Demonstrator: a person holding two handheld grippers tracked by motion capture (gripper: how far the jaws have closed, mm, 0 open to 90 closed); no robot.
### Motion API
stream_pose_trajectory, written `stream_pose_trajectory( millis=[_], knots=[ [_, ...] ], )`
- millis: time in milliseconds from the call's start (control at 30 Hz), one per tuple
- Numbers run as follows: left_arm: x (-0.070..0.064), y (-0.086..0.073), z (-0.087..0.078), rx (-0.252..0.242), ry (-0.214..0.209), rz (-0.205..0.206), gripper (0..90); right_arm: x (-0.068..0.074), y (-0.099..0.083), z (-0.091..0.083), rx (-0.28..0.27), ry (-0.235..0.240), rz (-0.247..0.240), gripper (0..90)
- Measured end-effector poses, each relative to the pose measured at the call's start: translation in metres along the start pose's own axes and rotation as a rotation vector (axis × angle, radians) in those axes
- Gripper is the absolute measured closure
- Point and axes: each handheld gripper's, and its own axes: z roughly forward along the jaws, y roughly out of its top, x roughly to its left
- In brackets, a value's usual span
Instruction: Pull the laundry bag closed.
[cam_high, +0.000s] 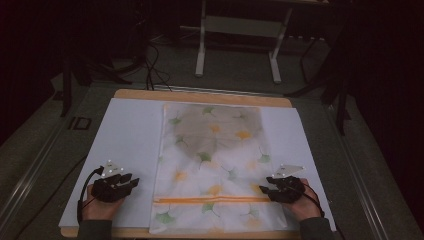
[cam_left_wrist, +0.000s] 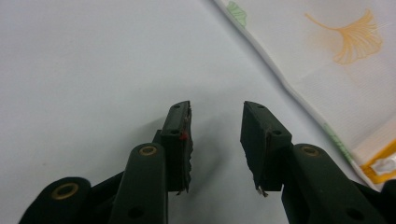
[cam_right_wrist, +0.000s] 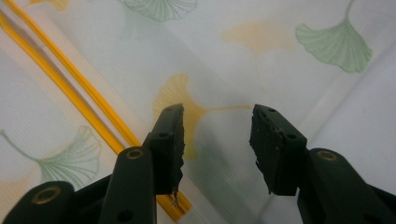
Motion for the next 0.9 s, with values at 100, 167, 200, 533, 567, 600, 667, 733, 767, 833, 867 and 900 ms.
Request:
stream_pose_trajectory(
  millis=[100, 167, 200, 533, 567, 600, 667, 733, 767, 833, 867, 900],
  knots=[
    [-0.001, 0.0, 0.0, -0.004, -0.007, -0.003, 62.8, 0.003, 0.002, 0.001, -0.004, 0.009, -0.015, 54.4],
    [-0.001, -0.001, -0.001, 0.001, -0.008, 0.002, 62.5, 0.007, 0.005, 0.003, 0.0, 0.019, -0.025, 54.2],
    [-0.002, -0.001, -0.001, 0.0, -0.011, 0.001, 62.8, 0.009, 0.006, 0.004, 0.001, 0.023, -0.027, 54.1],
    [-0.005, -0.001, -0.003, -0.01, -0.028, 0.002, 60.2, 0.02, 0.019, 0.007, 0.007, 0.057, -0.073, 54.3],
    [-0.005, -0.001, -0.002, -0.008, -0.042, 0.009, 59.6, 0.023, 0.023, 0.008, 0.008, 0.076, -0.078, 54.8],
    [-0.005, -0.001, -0.002, -0.005, -0.046, 0.006, 59.6, 0.024, 0.025, 0.009, 0.006, 0.083, -0.08, 55.1],
    [-0.006, -0.001, -0.002, -0.002, -0.054, 0.01, 59.7, 0.028, 0.029, 0.012, 0.003, 0.089, -0.092, 55.2],
    [-0.006, -0.001, -0.002, -0.002, -0.063, 0.009, 59.9, 0.032, 0.033, 0.015, 0.003, 0.1, -0.112, 55.3],
    [-0.006, -0.001, -0.002, -0.002, -0.063, 0.009, 60.0, 0.034, 0.035, 0.017, 0.004, 0.106, -0.117, 55.3],
    [-0.006, -0.001, -0.002, 0.001, -0.071, 0.007, 60.3, 0.038, 0.039, 0.02, -0.002, 0.131, -0.122, 54.5],
    [-0.005, -0.001, -0.002, 0.006, -0.072, 0.007, 60.6, 0.04, 0.042, 0.022, -0.004, 0.146, -0.118, 54.5],
    [-0.004, -0.001, -0.002, 0.009, -0.078, 0.002, 61.2, 0.043, 0.044, 0.024, -0.001, 0.153, -0.123, 54.5]
  ],
)
